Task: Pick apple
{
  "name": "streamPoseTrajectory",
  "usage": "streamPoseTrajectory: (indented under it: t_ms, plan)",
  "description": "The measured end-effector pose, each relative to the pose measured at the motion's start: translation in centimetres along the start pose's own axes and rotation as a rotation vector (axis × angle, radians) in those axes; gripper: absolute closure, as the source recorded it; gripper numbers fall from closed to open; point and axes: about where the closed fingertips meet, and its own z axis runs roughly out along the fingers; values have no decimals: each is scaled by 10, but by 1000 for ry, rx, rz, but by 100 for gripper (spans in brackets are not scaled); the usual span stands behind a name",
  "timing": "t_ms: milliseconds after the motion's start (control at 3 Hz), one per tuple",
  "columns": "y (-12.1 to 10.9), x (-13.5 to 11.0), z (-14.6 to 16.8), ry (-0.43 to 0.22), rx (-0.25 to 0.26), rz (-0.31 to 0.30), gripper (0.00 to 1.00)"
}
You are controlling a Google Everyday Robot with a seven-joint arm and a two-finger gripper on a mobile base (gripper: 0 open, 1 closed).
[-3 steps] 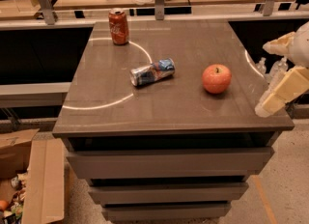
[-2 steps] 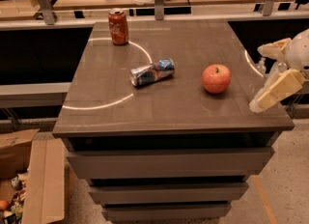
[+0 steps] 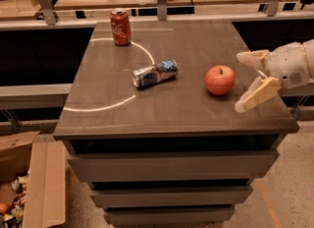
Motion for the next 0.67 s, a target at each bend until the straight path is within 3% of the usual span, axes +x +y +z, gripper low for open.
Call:
streamPoseTrajectory:
  t_ms: [667]
  plan:
    - [-25,0,36,-97,-11,-13,0]
